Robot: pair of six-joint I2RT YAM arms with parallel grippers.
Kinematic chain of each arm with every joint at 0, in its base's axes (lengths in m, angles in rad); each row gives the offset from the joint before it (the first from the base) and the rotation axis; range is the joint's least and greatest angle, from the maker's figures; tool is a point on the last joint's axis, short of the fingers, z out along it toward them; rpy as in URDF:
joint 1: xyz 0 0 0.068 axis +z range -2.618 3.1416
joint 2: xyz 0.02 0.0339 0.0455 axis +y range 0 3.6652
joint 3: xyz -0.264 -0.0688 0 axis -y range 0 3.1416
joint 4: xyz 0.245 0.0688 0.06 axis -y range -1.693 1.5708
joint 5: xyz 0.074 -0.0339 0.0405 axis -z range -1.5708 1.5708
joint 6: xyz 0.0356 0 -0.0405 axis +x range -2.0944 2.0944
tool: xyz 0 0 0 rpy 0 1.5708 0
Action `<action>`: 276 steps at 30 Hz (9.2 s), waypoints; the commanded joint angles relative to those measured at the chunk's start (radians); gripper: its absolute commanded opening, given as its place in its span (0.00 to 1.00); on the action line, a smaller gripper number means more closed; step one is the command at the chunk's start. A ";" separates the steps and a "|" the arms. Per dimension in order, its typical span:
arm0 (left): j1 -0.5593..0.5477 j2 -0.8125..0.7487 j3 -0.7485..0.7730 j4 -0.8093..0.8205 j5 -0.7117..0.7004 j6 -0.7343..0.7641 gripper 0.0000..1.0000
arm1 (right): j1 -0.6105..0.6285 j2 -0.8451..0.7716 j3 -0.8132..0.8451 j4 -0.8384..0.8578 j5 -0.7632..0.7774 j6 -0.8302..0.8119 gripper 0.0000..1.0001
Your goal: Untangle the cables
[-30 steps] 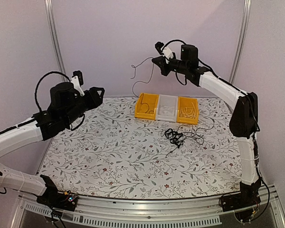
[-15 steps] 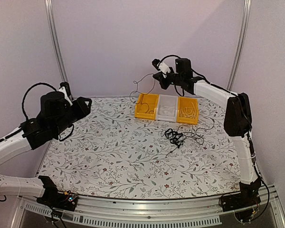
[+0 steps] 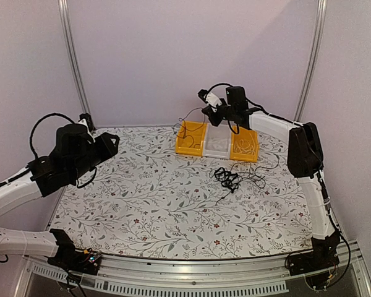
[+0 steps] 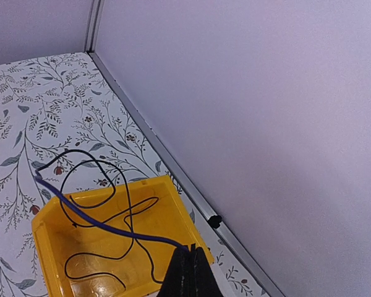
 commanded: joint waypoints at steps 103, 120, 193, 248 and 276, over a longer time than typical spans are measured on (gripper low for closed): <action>-0.051 -0.125 0.003 -0.210 -0.025 -0.114 0.42 | 0.094 0.222 0.090 0.041 0.141 -0.297 0.00; -0.050 -0.120 -0.066 -0.067 -0.033 -0.083 0.43 | 0.104 0.055 -0.037 -0.107 0.183 -0.359 0.28; -0.073 0.496 0.260 0.174 0.441 0.274 0.43 | -0.507 -0.597 -0.699 -0.584 -0.213 0.129 0.00; -0.153 1.003 0.159 0.695 0.748 0.543 0.26 | 0.090 -0.808 0.366 -0.031 0.109 -0.048 0.00; -0.232 1.071 0.755 0.816 1.090 0.449 0.54 | 0.090 -0.807 0.032 -0.122 -0.062 0.124 0.00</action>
